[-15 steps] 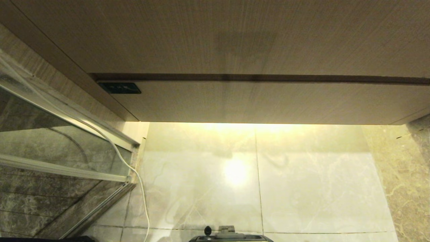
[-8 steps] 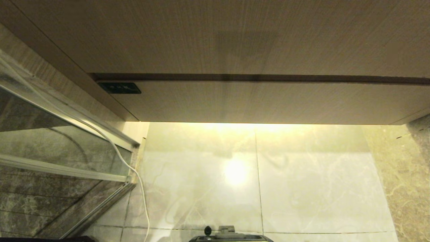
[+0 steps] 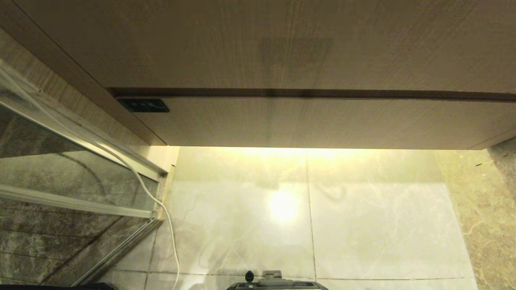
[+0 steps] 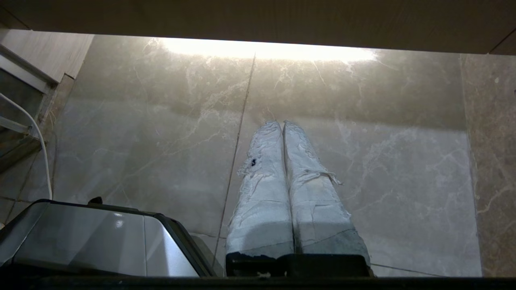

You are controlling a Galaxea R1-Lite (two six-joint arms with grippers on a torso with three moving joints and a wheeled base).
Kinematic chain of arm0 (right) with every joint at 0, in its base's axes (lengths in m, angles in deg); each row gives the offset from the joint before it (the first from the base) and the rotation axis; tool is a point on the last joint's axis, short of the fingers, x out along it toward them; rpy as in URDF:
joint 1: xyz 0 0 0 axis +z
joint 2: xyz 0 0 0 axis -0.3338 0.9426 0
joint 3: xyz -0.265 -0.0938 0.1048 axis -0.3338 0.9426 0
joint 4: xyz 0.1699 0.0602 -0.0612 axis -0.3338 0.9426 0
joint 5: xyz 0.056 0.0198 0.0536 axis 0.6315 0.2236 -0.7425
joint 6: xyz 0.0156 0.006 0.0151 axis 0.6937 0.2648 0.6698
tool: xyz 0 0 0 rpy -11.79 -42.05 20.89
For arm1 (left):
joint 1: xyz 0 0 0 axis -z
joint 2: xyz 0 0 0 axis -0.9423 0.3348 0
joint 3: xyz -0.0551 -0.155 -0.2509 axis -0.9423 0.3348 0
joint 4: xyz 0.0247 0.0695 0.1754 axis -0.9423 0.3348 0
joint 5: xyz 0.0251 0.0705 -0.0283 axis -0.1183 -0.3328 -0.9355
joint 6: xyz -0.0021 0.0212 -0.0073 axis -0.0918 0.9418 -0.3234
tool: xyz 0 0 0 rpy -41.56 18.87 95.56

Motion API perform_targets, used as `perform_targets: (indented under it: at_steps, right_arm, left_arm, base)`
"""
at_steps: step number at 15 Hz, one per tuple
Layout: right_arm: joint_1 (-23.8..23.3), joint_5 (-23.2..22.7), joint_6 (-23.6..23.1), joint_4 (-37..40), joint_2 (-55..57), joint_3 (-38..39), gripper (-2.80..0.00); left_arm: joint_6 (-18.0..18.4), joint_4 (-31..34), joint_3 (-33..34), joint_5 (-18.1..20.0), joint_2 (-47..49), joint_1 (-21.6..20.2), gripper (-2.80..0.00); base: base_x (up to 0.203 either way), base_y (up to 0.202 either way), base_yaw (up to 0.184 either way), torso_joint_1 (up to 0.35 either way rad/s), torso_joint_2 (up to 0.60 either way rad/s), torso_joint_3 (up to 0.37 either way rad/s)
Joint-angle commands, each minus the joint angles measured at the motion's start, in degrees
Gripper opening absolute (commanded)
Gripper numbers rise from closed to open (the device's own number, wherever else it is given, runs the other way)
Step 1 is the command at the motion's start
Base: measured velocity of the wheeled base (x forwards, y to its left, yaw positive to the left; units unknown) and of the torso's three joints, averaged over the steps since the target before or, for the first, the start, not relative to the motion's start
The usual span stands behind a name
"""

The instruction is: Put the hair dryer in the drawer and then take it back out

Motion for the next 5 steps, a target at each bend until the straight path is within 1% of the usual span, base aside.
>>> perform_targets:
  at_steps: [1,5]
  right_arm:
    - [0.0,0.0,-0.1,-0.1,-2.2,2.3,-2.8]
    - [0.0,0.0,-0.1,-0.1,-2.2,2.3,-2.8]
  left_arm:
    - [0.0,0.0,0.0,0.0,0.0,0.0,-2.8]
    - [0.0,0.0,0.0,0.0,0.0,-0.1,-2.8]
  base:
    - [0.0,0.0,0.0,0.0,0.0,0.0]
    - [0.0,0.0,0.0,0.0,0.0,0.0]
